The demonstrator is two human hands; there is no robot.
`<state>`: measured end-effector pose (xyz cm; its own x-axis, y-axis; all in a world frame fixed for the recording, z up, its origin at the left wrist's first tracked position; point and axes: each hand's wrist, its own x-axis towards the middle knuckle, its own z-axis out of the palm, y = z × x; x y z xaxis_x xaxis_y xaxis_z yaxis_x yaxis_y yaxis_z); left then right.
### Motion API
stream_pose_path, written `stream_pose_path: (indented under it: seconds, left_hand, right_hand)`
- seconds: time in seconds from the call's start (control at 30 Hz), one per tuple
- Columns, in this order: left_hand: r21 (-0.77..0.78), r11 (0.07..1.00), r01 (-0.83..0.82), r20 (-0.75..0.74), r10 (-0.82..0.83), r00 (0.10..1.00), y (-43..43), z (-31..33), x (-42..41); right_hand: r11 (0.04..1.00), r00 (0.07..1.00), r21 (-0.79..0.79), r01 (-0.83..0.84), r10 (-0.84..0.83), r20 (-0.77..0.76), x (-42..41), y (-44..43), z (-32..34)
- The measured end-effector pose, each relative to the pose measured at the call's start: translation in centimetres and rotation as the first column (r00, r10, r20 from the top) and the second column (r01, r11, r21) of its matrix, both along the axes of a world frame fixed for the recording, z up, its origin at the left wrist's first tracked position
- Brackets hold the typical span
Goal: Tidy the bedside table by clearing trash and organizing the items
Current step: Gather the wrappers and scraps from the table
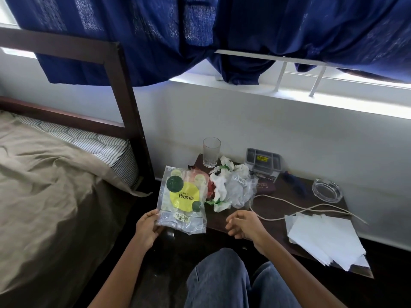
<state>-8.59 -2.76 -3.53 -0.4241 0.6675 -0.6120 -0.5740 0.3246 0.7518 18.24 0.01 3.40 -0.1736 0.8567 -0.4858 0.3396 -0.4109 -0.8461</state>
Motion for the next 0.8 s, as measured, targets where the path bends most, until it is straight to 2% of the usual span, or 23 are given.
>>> stream_pose_path:
  seconds: [0.47, 0.8]
  left_hand:
    - [0.018, 0.999, -0.034, 0.102, 0.032, 0.994, -1.1, 1.3, -0.2]
    - [0.101, 0.995, -0.020, 0.166, 0.003, 0.986, -1.2, 2.2, 0.7]
  right_hand:
    - [1.000, 1.000, 0.022, -0.005, 0.004, 0.009, 0.0, -0.3, 0.2]
    - [0.999, 0.998, 0.038, 0.034, -0.032, -0.050, -0.6, -0.6, 0.6]
